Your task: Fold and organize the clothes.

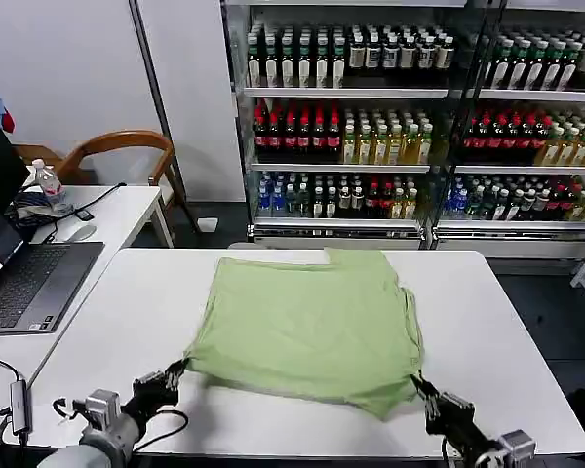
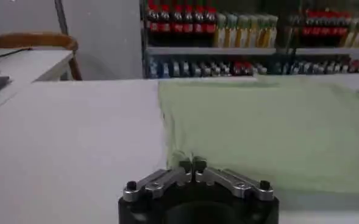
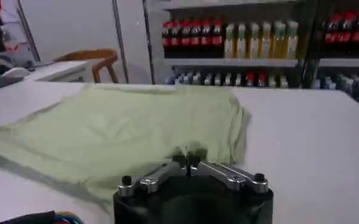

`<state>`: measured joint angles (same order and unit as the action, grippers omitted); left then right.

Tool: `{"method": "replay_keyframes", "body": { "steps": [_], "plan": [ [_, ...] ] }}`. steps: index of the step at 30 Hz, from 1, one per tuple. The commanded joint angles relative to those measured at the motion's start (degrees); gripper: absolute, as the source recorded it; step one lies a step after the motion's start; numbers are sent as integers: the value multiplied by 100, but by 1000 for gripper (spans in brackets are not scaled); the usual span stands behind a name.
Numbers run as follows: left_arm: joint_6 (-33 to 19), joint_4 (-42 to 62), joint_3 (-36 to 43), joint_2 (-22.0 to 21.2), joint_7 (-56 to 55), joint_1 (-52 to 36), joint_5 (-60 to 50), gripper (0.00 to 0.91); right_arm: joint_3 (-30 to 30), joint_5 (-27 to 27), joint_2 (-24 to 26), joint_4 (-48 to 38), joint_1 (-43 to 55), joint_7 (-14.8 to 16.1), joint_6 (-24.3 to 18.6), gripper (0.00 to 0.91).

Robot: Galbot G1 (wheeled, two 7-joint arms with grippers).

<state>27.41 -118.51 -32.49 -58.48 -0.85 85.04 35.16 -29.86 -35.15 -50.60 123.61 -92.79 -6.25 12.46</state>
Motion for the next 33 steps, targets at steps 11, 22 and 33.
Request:
{"method": "replay_keyframes", "body": {
  "steps": [11,22,33],
  "plan": [
    [-376,1660,487,-181,328,-1882,573,40,1409,812,-485,-1744,2696,-25,49,0],
    [-394,2056,639,-262,284,-2103,506,50,1716,1134,-831,-2299,3246,-91,53,0],
    [-423,2057,722,-226,376,-2031,433,50,1785,1213,-950,-2611,3553,-194,94,0]
  ]
}}
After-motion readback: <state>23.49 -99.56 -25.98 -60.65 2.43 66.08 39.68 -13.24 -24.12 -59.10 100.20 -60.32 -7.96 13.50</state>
